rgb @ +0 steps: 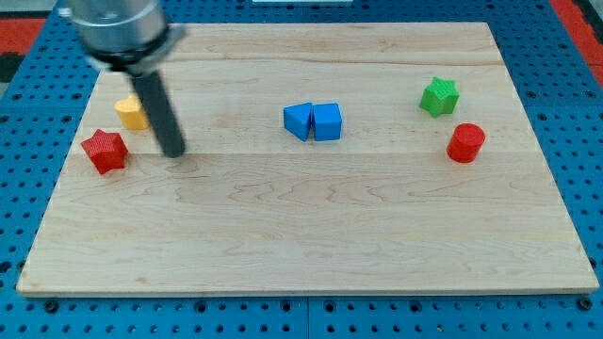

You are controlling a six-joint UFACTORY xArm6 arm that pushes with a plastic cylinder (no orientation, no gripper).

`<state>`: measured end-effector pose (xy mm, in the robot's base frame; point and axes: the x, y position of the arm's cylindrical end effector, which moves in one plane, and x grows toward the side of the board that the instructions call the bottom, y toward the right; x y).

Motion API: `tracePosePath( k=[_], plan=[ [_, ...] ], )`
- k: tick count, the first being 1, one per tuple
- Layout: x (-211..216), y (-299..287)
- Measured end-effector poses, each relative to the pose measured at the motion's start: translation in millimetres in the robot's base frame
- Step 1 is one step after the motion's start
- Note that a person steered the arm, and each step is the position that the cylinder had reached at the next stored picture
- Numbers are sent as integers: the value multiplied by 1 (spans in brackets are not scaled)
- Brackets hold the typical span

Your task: Move the blue blocks below the red star

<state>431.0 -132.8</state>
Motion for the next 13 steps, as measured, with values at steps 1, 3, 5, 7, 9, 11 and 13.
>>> tracePosePath(
  k=[1, 3, 5, 7, 9, 11, 13],
  plan=[
    [-61, 81],
    [-57, 198],
    [-41, 151],
    [-64, 106],
    [-73, 67],
    [-55, 19],
    [-7, -1]
  ],
)
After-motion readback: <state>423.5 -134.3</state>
